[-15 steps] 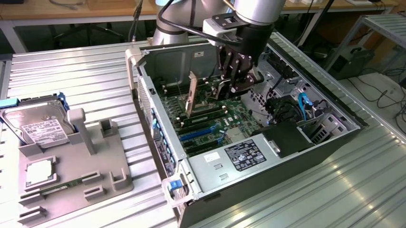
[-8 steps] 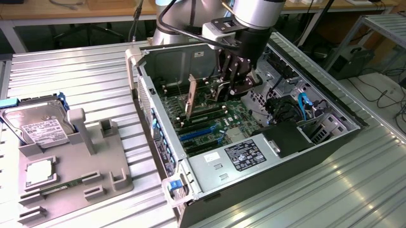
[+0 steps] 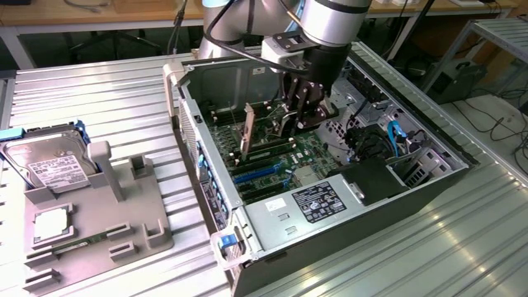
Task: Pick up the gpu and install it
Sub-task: 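Insert the gpu into the slot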
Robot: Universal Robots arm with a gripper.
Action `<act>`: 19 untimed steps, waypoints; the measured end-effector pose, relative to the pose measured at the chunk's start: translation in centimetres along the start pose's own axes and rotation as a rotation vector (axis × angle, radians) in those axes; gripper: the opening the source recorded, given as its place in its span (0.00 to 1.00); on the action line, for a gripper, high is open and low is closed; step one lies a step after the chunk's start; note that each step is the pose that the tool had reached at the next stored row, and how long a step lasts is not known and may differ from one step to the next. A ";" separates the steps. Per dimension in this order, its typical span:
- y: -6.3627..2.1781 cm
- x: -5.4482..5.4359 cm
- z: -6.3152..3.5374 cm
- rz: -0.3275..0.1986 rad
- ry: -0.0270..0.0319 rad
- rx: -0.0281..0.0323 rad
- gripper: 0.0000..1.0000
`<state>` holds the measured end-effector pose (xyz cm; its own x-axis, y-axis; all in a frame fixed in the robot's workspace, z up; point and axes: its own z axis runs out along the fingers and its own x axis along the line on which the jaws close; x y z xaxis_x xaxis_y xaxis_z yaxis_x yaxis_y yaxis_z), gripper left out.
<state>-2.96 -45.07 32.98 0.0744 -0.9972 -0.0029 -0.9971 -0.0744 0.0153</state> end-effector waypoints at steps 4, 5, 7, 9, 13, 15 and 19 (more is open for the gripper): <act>-0.01 0.0 0.48 0.000 0.0014 -0.0001 0.28; -0.01 0.0 0.65 0.000 0.0020 -0.0001 0.28; -0.01 0.0 0.99 0.000 0.0042 -0.0003 0.28; 0.01 0.0 1.36 0.001 0.0057 -0.0004 0.28; 0.06 0.0 2.09 0.027 0.0076 -0.0006 0.28; 0.07 0.0 2.31 0.040 0.0111 -0.0008 0.28; 0.07 0.0 2.64 0.052 0.0284 -0.0018 0.28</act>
<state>-3.07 -45.05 30.33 0.0228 -0.9994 0.0264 -0.9996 -0.0224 0.0165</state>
